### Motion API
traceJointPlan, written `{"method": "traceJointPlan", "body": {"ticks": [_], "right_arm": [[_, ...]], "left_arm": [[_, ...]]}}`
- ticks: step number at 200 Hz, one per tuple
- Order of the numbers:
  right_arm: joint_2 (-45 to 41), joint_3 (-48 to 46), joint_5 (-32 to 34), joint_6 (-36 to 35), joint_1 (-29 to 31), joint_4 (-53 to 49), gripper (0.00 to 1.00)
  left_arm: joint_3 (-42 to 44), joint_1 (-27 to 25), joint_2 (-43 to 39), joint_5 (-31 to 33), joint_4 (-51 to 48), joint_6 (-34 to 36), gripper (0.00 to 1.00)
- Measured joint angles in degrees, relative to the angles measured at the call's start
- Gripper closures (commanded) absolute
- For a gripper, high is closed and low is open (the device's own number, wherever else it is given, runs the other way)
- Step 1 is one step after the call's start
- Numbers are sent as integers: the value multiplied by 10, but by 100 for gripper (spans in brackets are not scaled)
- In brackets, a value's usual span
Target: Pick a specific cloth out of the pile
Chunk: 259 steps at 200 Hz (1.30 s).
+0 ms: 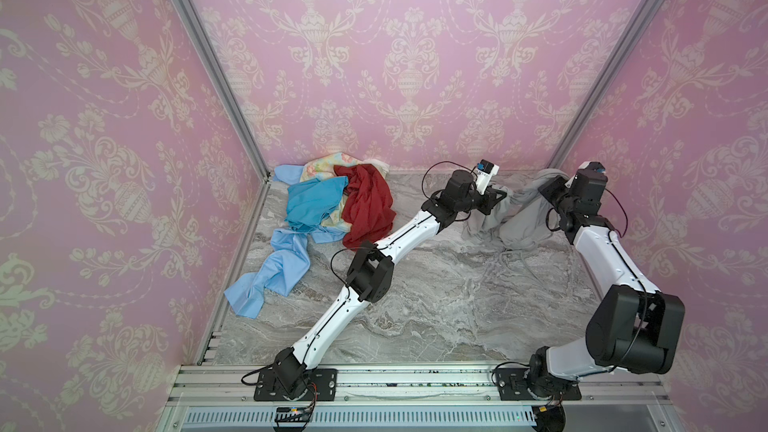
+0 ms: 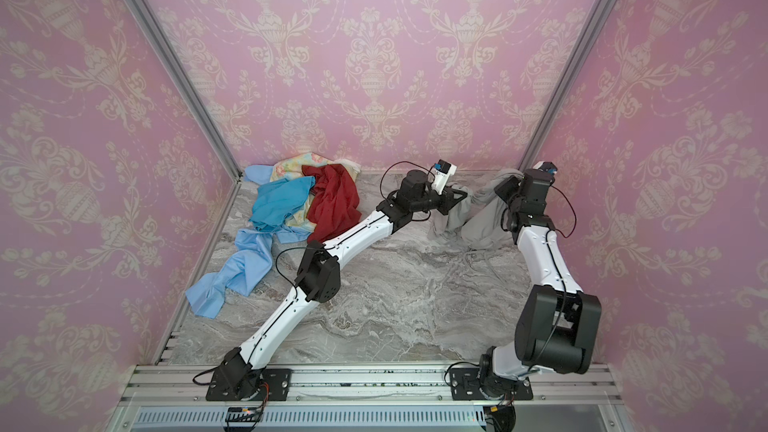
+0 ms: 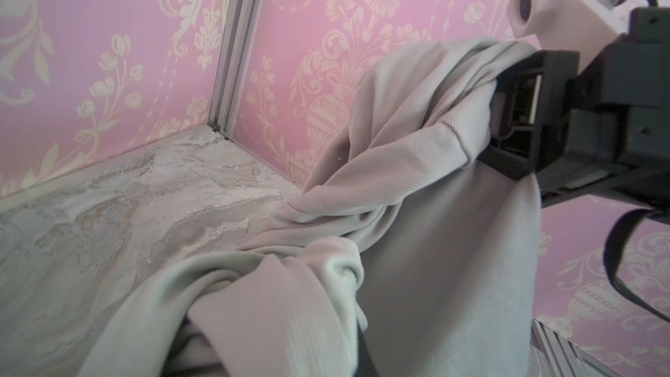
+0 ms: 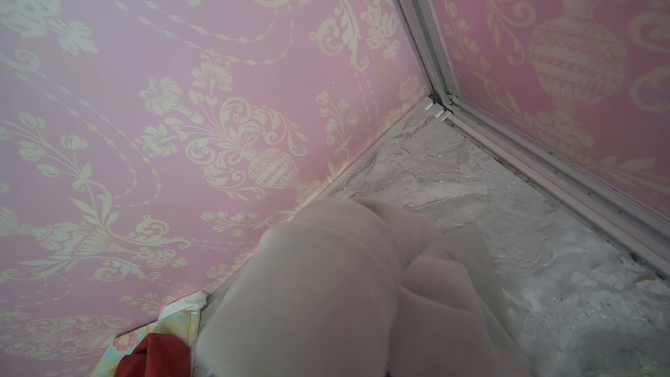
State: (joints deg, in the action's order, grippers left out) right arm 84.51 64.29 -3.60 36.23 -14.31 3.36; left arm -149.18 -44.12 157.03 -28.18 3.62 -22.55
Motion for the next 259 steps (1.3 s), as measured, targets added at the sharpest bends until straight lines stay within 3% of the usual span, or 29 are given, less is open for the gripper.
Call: {"method": "traceJointPlan", "body": {"ticks": [40,80,157,207,259], "right_arm": [[-4,-49,6,-3,20,2,100],[-26,-82,19,-3,24,-12,100],[-65,-82,37,-6,24,-31,100],[-59,-79,48,-22,29,-37,100],[0,-50,49,-28,46,23,100]], "left_arm": [[108,-4,1,0,39,-38,45],[219,-7,-20,-1,76,-40,26],[420,-7,-179,-12,188,-26,5],[535,-3,-276,-16,275,-26,3],[631,19,-314,-15,341,-46,6]]}}
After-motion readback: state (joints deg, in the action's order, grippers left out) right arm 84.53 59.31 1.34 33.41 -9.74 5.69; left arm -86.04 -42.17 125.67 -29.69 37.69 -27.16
